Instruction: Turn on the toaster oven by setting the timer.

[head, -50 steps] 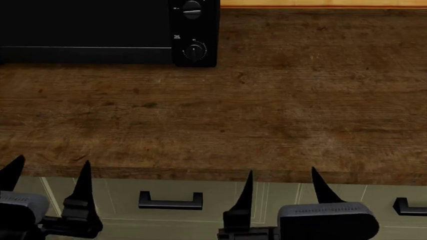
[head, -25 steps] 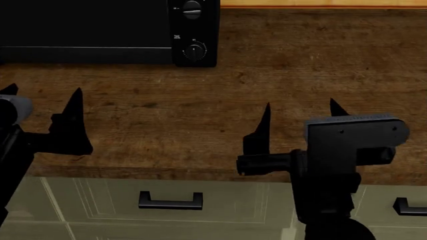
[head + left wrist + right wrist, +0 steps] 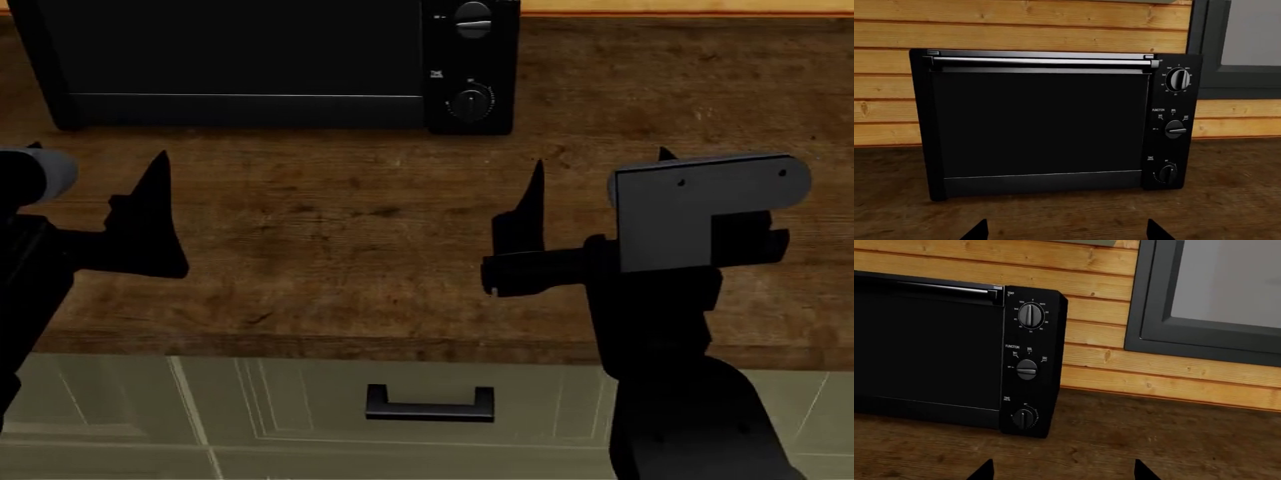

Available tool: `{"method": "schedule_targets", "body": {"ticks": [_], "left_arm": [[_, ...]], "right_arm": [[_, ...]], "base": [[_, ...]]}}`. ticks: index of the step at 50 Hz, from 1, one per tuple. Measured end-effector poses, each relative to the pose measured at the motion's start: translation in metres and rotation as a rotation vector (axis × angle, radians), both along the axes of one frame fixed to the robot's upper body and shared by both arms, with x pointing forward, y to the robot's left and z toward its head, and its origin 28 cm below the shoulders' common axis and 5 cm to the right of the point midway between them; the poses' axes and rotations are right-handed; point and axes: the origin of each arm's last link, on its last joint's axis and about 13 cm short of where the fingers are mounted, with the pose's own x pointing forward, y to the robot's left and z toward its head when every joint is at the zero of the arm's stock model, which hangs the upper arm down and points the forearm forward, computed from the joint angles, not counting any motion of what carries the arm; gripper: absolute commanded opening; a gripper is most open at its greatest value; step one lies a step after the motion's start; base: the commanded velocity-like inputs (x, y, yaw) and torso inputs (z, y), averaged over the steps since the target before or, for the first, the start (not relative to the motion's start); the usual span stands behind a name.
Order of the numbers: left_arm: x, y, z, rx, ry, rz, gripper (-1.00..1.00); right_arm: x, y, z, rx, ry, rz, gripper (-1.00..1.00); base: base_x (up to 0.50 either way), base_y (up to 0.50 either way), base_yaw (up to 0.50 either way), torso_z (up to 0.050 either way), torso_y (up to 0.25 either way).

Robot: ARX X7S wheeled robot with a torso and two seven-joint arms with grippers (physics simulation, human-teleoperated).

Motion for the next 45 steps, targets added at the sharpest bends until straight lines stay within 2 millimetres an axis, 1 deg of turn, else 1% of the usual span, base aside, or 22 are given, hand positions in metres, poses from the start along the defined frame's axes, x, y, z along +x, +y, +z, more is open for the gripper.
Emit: {"method": "schedule_targets", "body": {"ticks": [17,30,45], "left_arm": [[-0.0011,-0.0004,-0.0004,0.014,0.002,-0.002,1.00],[-0.0021,-0.0008,-0.0005,0.022,0.004,-0.001,1.00],[-0.0037,-0.0006,0.0009,0.022,0.002,-0.002,1.00]], "right_arm": [[0.0008,0.0003,-0.0014,-0.008,0.006,0.010,1.00],[-0.0010,-0.0019,-0.0018,0.011,0.000,-0.005,1.00],[-0.0012,-0.0027,-0.0021,0.019,0.003,-0.012,1.00]], "base": [[0.00,0.49,0.00,0.000,0.000],[0.00,0.00,0.00,0.000,0.000],[0.22,0.00,0.00,0.000,0.000]]}}
